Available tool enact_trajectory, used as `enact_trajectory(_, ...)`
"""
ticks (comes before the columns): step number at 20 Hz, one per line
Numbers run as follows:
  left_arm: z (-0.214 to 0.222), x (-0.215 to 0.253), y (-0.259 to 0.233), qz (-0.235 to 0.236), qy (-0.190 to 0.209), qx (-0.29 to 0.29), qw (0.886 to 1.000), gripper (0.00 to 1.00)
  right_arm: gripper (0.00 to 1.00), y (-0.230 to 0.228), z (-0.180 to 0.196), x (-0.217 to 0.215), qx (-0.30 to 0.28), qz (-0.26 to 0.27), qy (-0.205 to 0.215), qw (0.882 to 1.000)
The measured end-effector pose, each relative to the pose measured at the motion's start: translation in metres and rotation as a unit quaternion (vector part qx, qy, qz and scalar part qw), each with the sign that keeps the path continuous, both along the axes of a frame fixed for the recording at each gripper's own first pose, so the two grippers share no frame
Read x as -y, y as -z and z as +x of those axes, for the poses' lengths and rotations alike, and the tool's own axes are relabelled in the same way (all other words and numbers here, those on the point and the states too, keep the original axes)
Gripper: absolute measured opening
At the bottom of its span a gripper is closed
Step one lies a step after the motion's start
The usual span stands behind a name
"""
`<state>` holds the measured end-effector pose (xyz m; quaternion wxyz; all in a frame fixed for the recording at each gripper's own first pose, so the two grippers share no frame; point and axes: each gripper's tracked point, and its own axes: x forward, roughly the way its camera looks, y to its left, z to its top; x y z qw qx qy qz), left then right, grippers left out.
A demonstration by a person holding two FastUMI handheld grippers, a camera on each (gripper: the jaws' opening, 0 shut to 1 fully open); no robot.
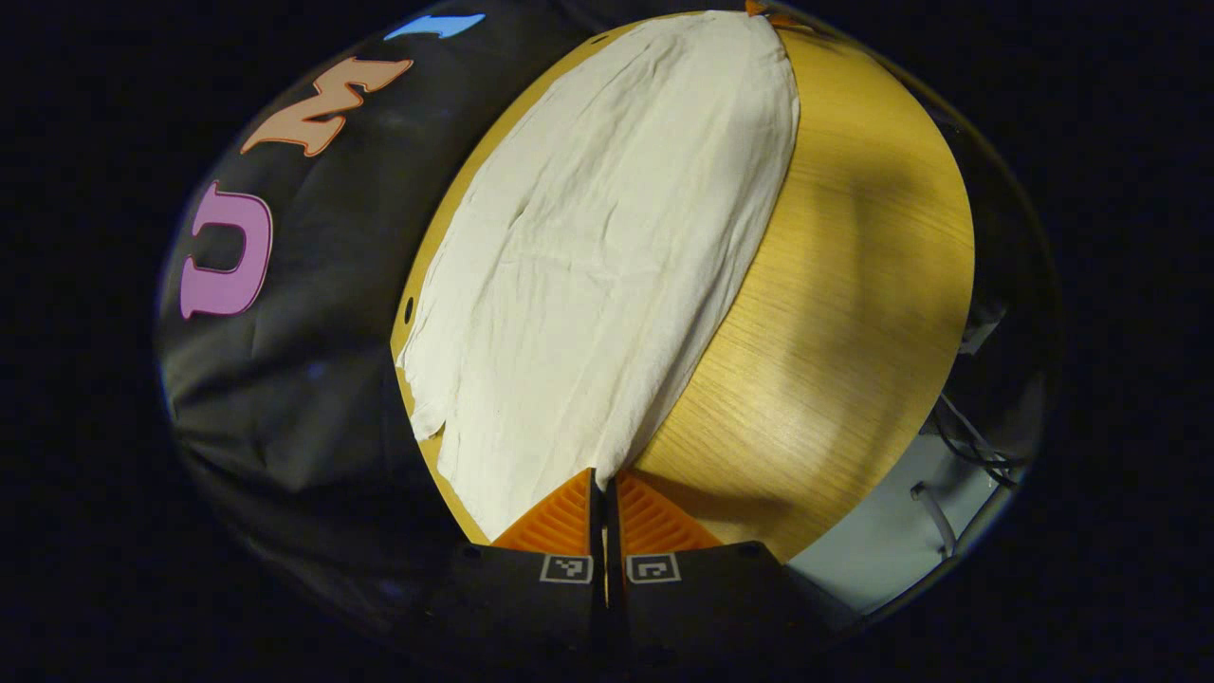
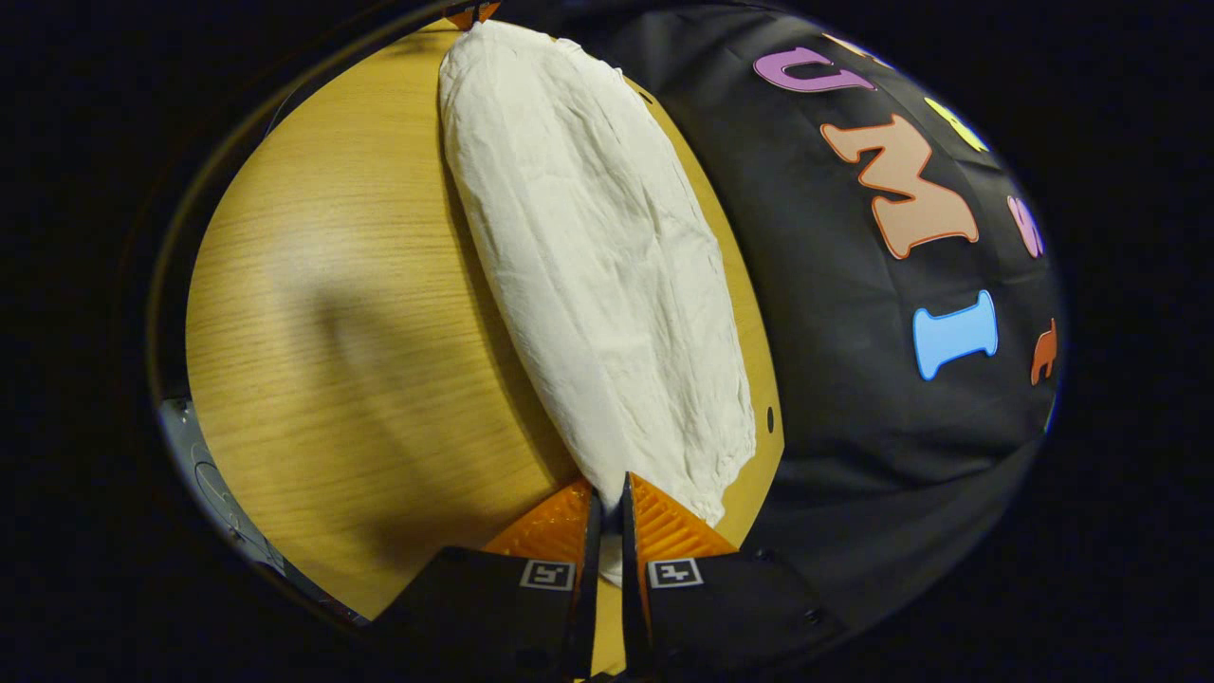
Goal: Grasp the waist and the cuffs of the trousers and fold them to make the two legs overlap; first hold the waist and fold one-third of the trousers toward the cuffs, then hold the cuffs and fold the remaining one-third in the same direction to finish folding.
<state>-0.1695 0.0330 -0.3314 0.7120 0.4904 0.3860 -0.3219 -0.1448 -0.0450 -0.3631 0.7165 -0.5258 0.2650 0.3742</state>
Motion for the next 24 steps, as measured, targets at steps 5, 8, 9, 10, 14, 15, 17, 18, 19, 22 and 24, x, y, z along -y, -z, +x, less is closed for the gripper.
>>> enact_trajectory(5,0.033,-0.001,-0.027,-0.009,-0.041,0.035,0.998,0.00,0.14,-0.035,0.036,-0.008,0.041,0.024,-0.003,0.999)
enact_trajectory(8,0.060,0.004,-0.045,-0.003,-0.055,0.061,0.997,0.00,0.14,-0.049,0.061,-0.014,0.058,0.042,0.005,0.997)
enact_trajectory(9,0.063,0.006,-0.052,-0.005,-0.063,0.070,0.996,0.00,0.14,-0.054,0.070,-0.016,0.066,0.050,0.007,0.997)
enact_trajectory(10,0.069,0.008,-0.061,-0.005,-0.070,0.079,0.994,0.00,0.14,-0.058,0.078,-0.018,0.073,0.056,0.008,0.996)
enact_trajectory(14,0.106,0.009,-0.087,-0.023,-0.097,0.112,0.989,0.00,0.14,-0.072,0.108,-0.024,0.096,0.072,0.022,0.993)
enact_trajectory(15,0.114,0.010,-0.094,-0.030,-0.102,0.118,0.987,0.00,0.14,-0.074,0.115,-0.026,0.099,0.074,0.029,0.992)
enact_trajectory(17,0.134,0.011,-0.097,-0.040,-0.108,0.125,0.986,0.00,0.14,-0.079,0.130,-0.032,0.108,0.078,0.041,0.990)
enact_trajectory(18,0.145,0.012,-0.098,-0.044,-0.107,0.128,0.985,0.00,0.14,-0.081,0.140,-0.037,0.115,0.075,0.046,0.990)
enact_trajectory(19,0.153,0.014,-0.099,-0.049,-0.104,0.129,0.985,0.00,0.11,-0.083,0.147,-0.040,0.119,0.070,0.052,0.989)
enact_trajectory(22,0.192,0.019,-0.100,-0.064,-0.090,0.141,0.984,0.00,0.14,-0.090,0.170,-0.048,0.132,0.061,0.074,0.986)
enact_trajectory(24,0.222,0.024,-0.103,-0.084,-0.085,0.146,0.982,0.00,0.17,-0.091,0.183,-0.052,0.138,0.051,0.092,0.985)
